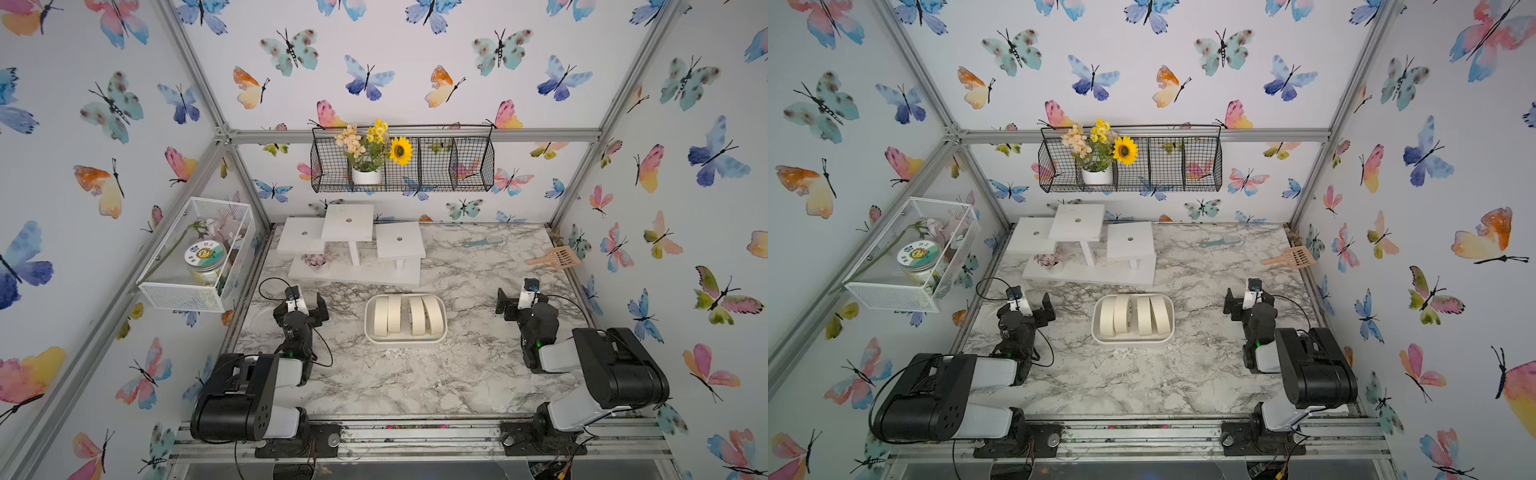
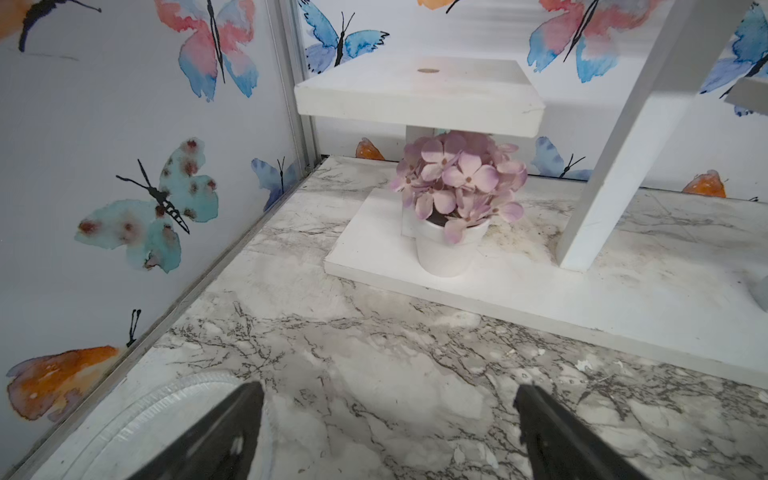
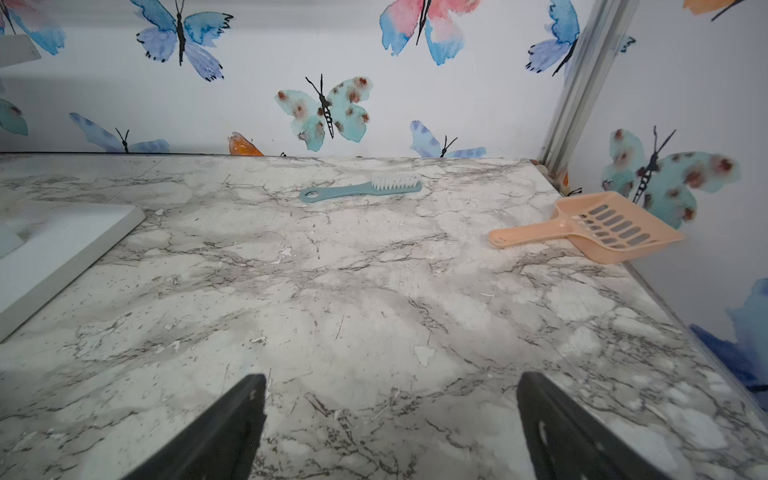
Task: Take out the art tape in the storage box
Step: Pick up the art tape from the storage box.
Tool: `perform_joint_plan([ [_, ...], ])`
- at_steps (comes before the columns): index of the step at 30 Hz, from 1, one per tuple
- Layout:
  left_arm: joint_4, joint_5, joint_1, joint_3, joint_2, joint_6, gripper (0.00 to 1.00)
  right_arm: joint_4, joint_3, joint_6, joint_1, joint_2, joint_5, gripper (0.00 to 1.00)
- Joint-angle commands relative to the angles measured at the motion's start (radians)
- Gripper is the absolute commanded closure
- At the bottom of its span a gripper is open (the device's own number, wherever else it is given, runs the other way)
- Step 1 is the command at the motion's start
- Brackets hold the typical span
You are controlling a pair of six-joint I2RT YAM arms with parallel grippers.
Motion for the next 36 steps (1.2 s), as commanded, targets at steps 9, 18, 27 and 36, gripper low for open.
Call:
perform_joint_plan([
  [9,0.016,0.019,0.001,0.006,-0.002,-0.004,0.01,-0.02,0.015,-0.006,-0.001,0.002,-0.02,0.01],
  [18,0.016,0.019,0.001,0.006,-0.002,-0.002,0.01,-0.025,0.02,-0.008,-0.001,0.003,-0.02,0.01],
  [27,0.001,0.076,0.012,0.012,-0.002,0.009,0.09,0.004,0.015,0.0,-0.001,-0.007,0.007,0.01],
  [36,-0.573,-0.183,-0.107,0.306,-0.215,-0.01,0.02,-0.84,0.407,0.0,0.101,-0.204,0.128,0.01],
])
